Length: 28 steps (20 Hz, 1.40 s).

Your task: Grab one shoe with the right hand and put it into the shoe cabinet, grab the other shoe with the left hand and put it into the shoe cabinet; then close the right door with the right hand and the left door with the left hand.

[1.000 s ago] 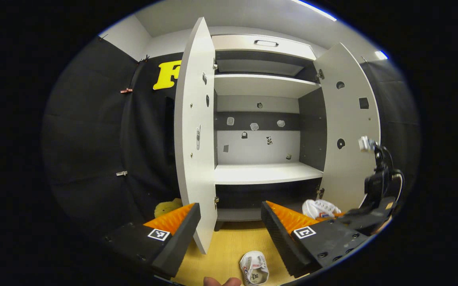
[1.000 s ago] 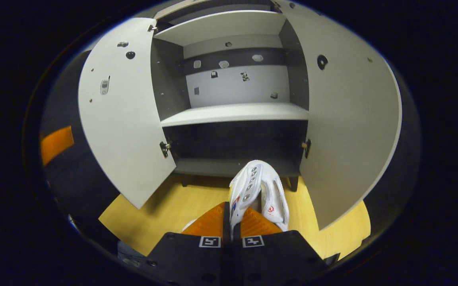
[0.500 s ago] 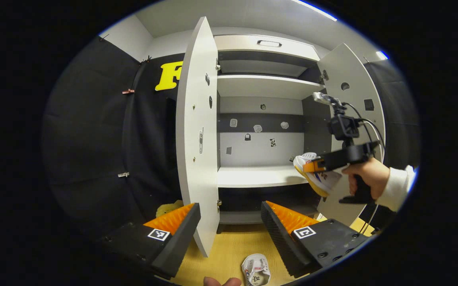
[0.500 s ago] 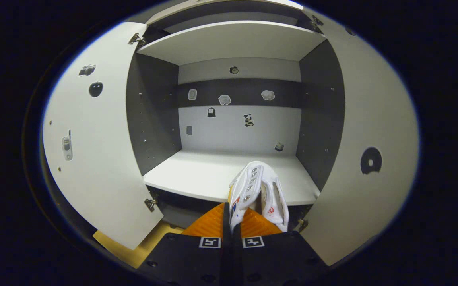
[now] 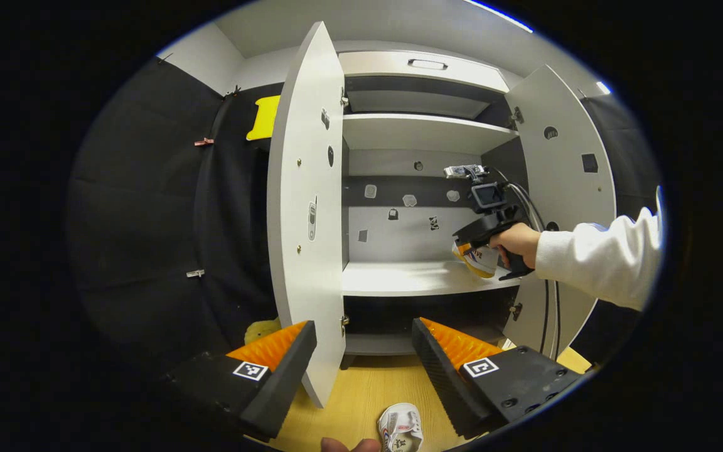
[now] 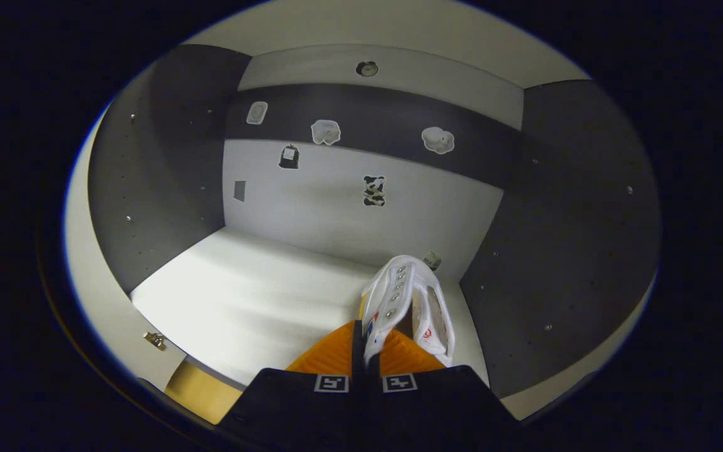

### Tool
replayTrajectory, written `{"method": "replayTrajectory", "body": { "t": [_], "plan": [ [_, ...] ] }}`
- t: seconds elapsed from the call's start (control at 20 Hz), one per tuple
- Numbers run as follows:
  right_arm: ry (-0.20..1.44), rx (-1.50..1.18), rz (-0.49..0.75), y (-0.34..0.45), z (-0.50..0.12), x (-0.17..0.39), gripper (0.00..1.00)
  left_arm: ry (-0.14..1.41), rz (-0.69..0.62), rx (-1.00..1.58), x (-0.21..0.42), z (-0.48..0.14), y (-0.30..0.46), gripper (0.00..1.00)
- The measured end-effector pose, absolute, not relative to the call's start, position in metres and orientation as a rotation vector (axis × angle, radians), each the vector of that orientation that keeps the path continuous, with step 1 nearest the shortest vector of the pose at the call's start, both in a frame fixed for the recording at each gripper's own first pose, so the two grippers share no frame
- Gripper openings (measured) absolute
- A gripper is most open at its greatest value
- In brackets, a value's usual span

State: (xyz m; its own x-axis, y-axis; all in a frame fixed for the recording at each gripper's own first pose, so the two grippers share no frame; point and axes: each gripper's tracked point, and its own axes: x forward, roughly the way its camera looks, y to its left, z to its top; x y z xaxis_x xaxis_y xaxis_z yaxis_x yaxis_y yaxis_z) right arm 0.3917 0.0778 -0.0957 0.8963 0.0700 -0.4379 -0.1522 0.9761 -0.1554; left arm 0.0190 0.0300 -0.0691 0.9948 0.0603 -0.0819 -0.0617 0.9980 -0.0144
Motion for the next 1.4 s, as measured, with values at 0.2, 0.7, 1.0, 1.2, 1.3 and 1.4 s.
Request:
{"method": "replayTrajectory", "body": {
  "t": [0.2,0.7,1.0,1.2,1.3,1.4],
  "plan": [
    [0.502,-0.253,0.103,0.074,-0.121,0.424,0.05,0.091,0.088,-0.013,0.022,-0.072,0.034,0.96],
    [0.552,-0.262,0.108,0.079,-0.134,0.418,0.34,0.092,0.099,-0.011,0.02,-0.071,0.033,0.96],
    [0.432,-0.137,0.101,0.076,-0.102,0.383,0.92,0.076,0.07,-0.023,0.015,-0.067,0.024,0.96],
    [0.311,-0.033,0.087,0.07,-0.07,0.339,0.98,0.073,0.057,-0.011,0.008,-0.07,0.021,0.96],
    [0.23,-0.002,0.081,0.066,-0.049,0.312,0.98,0.072,0.053,-0.016,0.003,-0.072,0.021,0.96],
    [0.154,0.012,0.088,0.065,-0.03,0.279,0.98,0.07,0.051,-0.029,-0.003,-0.074,0.022,0.96]
  ]
}}
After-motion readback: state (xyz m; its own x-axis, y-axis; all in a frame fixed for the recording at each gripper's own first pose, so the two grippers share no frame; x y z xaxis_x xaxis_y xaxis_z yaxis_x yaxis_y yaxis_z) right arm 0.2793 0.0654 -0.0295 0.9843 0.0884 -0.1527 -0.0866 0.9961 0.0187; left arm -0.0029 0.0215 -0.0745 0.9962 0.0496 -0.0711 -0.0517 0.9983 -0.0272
